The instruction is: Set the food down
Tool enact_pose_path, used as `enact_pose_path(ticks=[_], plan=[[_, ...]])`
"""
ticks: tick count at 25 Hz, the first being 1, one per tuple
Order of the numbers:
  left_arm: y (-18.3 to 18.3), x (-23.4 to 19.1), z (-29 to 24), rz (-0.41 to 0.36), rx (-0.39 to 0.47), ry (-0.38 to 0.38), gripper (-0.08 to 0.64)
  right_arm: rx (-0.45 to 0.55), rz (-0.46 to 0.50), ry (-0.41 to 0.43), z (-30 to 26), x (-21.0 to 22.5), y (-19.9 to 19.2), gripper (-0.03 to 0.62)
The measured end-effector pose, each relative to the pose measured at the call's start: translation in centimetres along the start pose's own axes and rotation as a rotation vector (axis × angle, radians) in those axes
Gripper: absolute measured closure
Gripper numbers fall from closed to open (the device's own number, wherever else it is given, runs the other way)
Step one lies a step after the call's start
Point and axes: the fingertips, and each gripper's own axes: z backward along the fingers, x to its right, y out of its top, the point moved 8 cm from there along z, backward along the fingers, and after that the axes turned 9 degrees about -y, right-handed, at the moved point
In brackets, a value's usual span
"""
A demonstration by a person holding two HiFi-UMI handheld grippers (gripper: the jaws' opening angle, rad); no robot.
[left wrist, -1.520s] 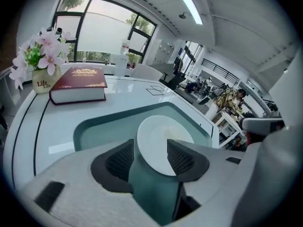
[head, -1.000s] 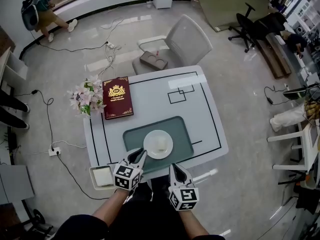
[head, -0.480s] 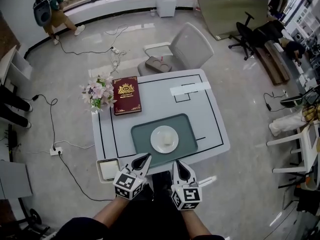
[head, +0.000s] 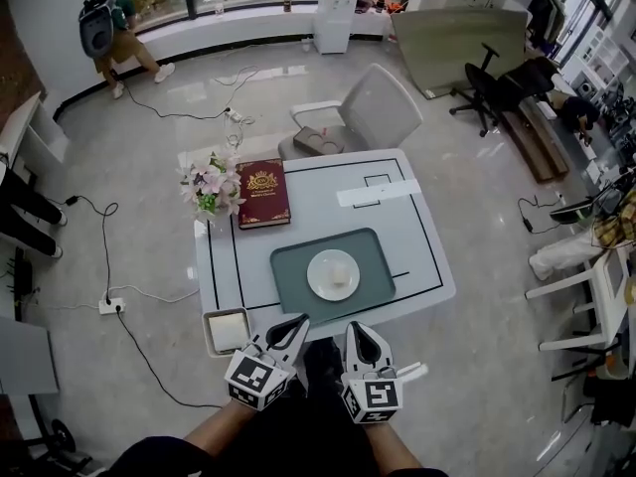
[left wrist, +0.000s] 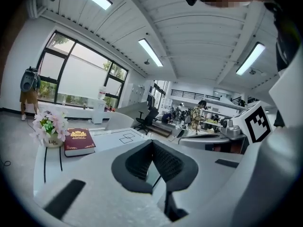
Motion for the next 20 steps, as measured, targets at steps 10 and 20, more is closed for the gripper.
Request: enact_pose_path(ticks=[10,20], plan=[[0.0,1.4,2.1,-0.033,0.011,-0.008,0.554,0.045,0.014,0.018,3.7,-2.2,0.8,0.584],[0.2,1.6,2.9,-0.048,0.016,-0.006,0.554,0.056,0.020,0.021,3.9,-2.1,1.0,0.584]])
